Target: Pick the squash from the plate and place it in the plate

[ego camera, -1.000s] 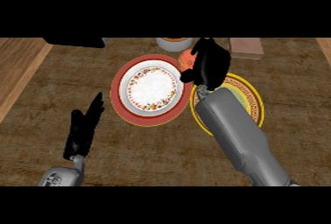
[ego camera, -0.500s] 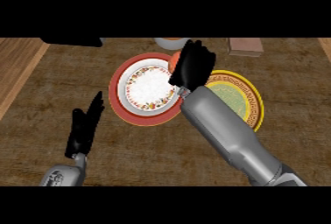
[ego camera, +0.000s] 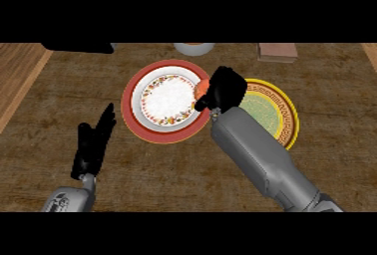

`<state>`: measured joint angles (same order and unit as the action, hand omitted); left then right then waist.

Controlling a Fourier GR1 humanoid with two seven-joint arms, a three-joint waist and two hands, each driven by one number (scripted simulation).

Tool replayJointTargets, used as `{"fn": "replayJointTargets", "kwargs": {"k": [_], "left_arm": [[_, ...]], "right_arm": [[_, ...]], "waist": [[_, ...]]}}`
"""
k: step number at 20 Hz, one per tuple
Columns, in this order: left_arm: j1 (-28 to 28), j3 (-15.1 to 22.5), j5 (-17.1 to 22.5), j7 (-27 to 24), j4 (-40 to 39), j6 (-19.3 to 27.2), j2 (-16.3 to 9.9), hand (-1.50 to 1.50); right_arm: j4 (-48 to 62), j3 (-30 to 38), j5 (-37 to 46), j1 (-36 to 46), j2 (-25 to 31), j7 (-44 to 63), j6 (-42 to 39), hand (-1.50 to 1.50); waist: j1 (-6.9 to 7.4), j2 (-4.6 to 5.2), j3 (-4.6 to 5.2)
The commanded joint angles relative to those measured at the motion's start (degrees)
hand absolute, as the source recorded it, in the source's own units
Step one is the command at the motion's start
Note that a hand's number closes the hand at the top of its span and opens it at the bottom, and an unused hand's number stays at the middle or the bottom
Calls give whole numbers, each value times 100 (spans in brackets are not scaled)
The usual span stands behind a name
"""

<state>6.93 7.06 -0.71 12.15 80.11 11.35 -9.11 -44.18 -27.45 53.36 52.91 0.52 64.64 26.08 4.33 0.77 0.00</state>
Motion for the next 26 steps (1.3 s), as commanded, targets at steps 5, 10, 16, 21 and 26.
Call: {"fn": "replayJointTargets", "kwargs": {"k": [5, 10, 16, 21, 26], "left_arm": [[-280, -90, 119, -237, 7, -191, -54, 0], [-176, -122, -28, 34, 118, 42, 50, 0], [-181, -287, 52, 154, 209, 61, -63, 0], [-451, -135, -60, 74, 466, 53, -37, 0], [-260, -311, -7, 90, 163, 35, 39, 0]], "right_arm": [[465, -330, -1801, -65, -50, 186, 0, -150], [-87, -965, -2077, -521, -51, -853, 1042, -150], [-987, -284, -1967, -617, -51, -1750, 2918, -150], [-1694, -219, -2520, -1320, -50, -2495, 3606, -150], [-2300, -476, -3148, -2225, -50, -3459, 3528, -150]], "waist": [[-18, -3, -1], [-225, -46, -3], [-341, -66, -17], [-326, -71, -12], [-400, -69, -3]]}}
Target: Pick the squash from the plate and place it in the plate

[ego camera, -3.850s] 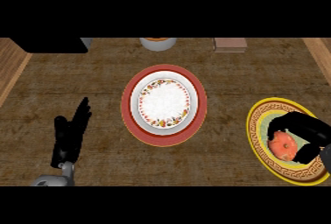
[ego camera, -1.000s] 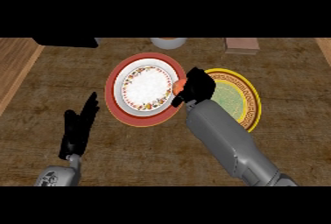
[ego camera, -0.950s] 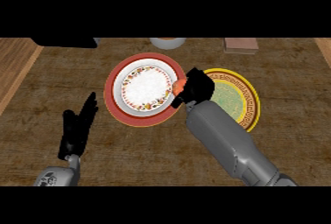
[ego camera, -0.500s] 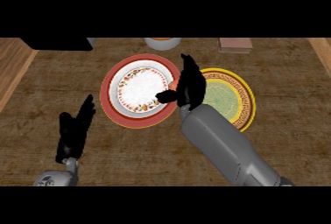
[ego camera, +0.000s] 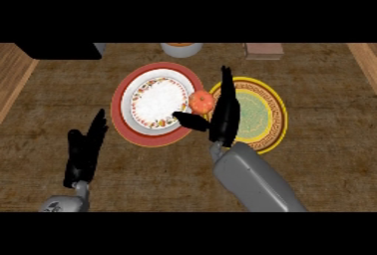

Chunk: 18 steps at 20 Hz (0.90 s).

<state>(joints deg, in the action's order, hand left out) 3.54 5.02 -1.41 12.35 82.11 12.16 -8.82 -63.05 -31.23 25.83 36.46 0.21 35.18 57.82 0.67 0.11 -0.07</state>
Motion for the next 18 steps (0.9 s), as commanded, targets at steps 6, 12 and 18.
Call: {"fn": "replayJointTargets", "kwargs": {"k": [6, 12, 18], "left_arm": [[-191, -114, 3, 398, 612, -150, -85, 0], [-321, -147, -111, 260, 706, -189, -17, 0], [-244, -289, -64, -363, -115, -335, 117, 0]], "right_arm": [[-125, 166, -1283, -724, -21, -2248, 118, -150], [561, -804, -1959, -151, -21, -1951, 1092, -150], [828, -714, -1554, -221, -20, -1517, 1035, -150]], "waist": [[-11, -2, 2], [36, -2, 4], [-43, -14, 10]]}}
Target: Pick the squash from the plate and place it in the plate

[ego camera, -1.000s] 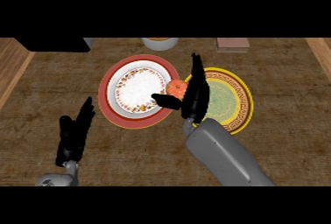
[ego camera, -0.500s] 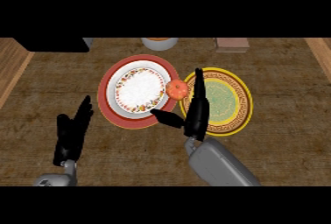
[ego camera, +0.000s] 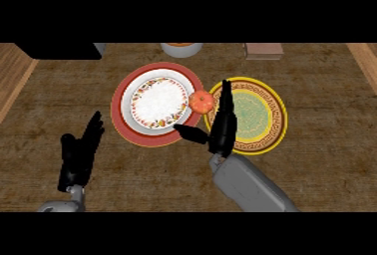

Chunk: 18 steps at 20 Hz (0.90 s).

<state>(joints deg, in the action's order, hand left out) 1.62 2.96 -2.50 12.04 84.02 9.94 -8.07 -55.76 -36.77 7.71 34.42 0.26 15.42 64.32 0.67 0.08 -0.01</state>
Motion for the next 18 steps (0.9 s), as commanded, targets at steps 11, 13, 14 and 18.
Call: {"fn": "replayJointTargets", "kwargs": {"k": [11, 13, 14, 18], "left_arm": [[148, -115, -142, 91, -97, -69, 126, 0], [195, -239, -46, 64, -174, -156, 74, 0], [49, -272, -46, 150, 12, -265, -26, 0], [13, -187, -192, 65, -62, -180, 93, 0]], "right_arm": [[531, -77, 18, -284, -25, 2, 623, -150], [152, 163, 433, -621, 122, 236, 334, -150], [299, 227, 511, -518, -23, 254, 289, -150], [-423, 259, 1076, -1063, 307, 630, 194, -150]], "waist": [[-20, -1, 0], [-81, -16, 2], [-52, -12, 1], [-91, -23, 3]]}}
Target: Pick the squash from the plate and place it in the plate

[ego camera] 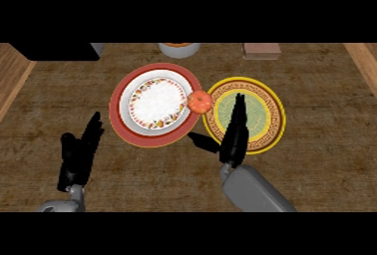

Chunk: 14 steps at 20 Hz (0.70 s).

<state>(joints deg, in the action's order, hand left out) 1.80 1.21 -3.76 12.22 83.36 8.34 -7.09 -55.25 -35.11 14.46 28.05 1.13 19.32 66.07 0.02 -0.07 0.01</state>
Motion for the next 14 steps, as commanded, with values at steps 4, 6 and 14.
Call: {"fn": "replayJointTargets", "kwargs": {"k": [4, 6, 14], "left_arm": [[-304, 110, -207, -27, 253, 91, 163, 0], [-22, -77, -82, -161, -67, -31, 74, 0], [225, -223, -68, 26, -93, -36, 114, 0]], "right_arm": [[-204, 641, 650, -392, 45, 94, -151, -150], [-336, 574, 362, -1153, 1, -644, 81, -150], [-1140, 1014, 702, -1658, 123, -737, 79, -150]], "waist": [[5, 0, 0], [-3, 7, -2], [-20, 3, 0]]}}
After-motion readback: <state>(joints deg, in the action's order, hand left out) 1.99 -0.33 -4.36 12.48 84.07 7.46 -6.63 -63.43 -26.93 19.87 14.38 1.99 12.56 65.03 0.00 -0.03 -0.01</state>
